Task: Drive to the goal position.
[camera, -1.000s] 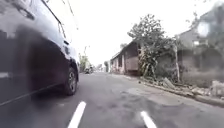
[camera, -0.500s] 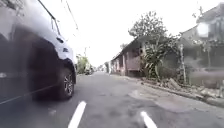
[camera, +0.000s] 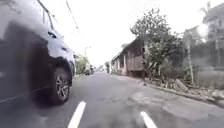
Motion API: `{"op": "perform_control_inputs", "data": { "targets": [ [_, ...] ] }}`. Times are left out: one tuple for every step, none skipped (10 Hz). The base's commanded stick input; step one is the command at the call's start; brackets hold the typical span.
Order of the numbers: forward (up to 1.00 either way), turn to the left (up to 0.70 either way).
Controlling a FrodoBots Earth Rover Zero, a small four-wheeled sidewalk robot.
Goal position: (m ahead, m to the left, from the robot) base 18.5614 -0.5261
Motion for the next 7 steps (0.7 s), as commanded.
{"op": "perform_control_inputs", "data": {
  "targets": [
    [0.70, 0.00],
    [0.70, 0.00],
    [0.70, 0.00],
    [0.70, 0.00],
    [0.70, 0.00],
    [0.70, 0.00],
    [0.70, 0.00]
  ]
}}
